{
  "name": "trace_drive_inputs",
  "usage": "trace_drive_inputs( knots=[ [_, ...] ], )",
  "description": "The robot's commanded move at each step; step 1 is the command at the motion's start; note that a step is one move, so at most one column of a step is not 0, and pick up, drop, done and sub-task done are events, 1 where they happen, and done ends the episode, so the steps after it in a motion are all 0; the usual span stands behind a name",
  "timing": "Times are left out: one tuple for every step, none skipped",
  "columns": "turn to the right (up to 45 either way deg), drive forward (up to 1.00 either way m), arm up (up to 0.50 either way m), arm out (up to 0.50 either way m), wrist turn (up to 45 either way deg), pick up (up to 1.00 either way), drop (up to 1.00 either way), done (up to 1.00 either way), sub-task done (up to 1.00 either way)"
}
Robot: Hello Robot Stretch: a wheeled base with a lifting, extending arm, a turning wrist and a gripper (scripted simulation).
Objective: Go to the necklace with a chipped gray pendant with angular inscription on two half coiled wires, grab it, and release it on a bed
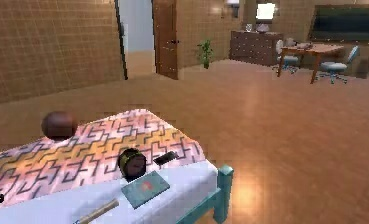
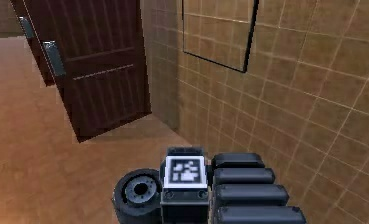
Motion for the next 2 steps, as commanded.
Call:
trace_drive_inputs(
  knots=[
    [-45.0,0.0,0.0,0.0,0.0,0.0,0.0,0.0,0.0],
    [-45.0,0.0,0.0,0.0,0.0,0.0,0.0,0.0,0.0]
  ],
)
